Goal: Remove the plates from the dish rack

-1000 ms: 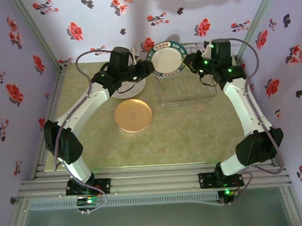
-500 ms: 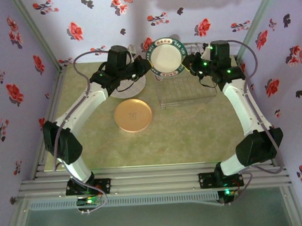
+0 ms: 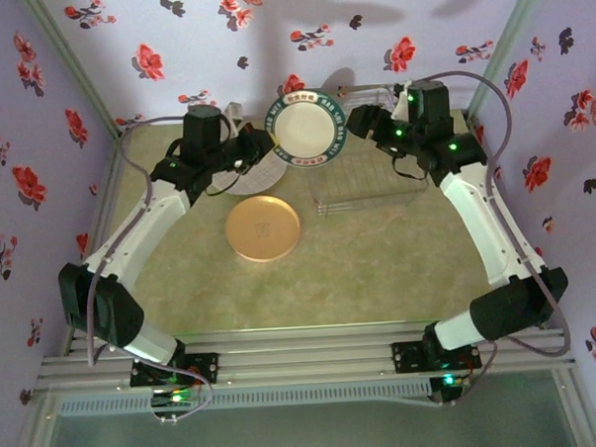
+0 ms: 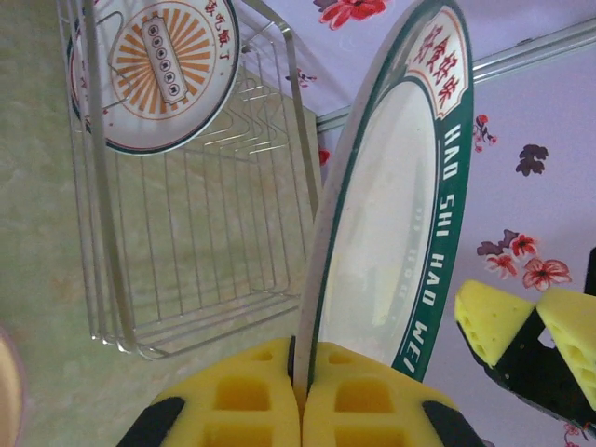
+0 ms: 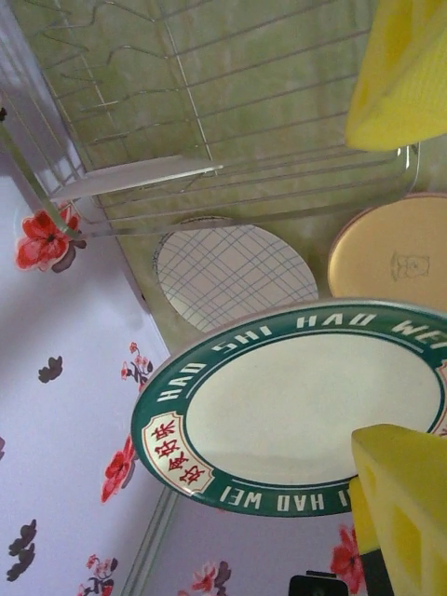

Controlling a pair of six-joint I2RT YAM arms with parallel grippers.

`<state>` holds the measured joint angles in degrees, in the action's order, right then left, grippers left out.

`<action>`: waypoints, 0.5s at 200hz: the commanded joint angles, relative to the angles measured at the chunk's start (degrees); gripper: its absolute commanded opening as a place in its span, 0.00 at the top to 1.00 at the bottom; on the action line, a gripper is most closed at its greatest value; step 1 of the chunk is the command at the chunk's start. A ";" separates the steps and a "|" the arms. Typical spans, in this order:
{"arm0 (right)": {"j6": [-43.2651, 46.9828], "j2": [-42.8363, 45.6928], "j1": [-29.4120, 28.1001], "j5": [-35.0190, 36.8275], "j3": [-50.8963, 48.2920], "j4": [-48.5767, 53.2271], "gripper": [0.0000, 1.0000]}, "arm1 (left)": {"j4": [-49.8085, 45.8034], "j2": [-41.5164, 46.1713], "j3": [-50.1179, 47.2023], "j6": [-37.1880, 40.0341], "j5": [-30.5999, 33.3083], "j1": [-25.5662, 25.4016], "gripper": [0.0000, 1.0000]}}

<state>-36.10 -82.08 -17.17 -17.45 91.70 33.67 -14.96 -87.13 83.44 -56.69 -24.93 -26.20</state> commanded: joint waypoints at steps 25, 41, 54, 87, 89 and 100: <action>12.61 5.03 -4.32 3.38 -2.34 -1.75 0.12 | -1.57 8.13 -7.81 1.55 -4.78 4.50 1.00; 15.75 6.29 -5.92 2.12 -4.33 -2.88 0.08 | -3.21 10.29 -11.55 2.41 -5.08 5.69 1.00; 18.37 7.19 -7.48 1.68 -5.43 -2.91 0.04 | -3.65 11.97 -15.02 2.65 -5.13 6.63 1.00; 24.65 8.21 -11.30 1.40 -7.59 -0.63 0.01 | -3.10 15.16 -24.29 3.10 -4.65 8.58 1.00; 24.91 8.18 -11.48 1.33 -7.59 -0.41 0.01 | -3.02 15.33 -24.82 3.15 -4.57 8.65 1.00; 26.45 8.01 -12.52 1.63 -7.93 0.70 0.01 | -2.68 15.76 -27.50 3.15 -4.19 9.11 1.00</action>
<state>-16.62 -74.78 -27.62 -15.42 84.93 32.91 -18.72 -73.58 60.64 -55.16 -27.94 -18.33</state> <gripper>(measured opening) 0.992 0.060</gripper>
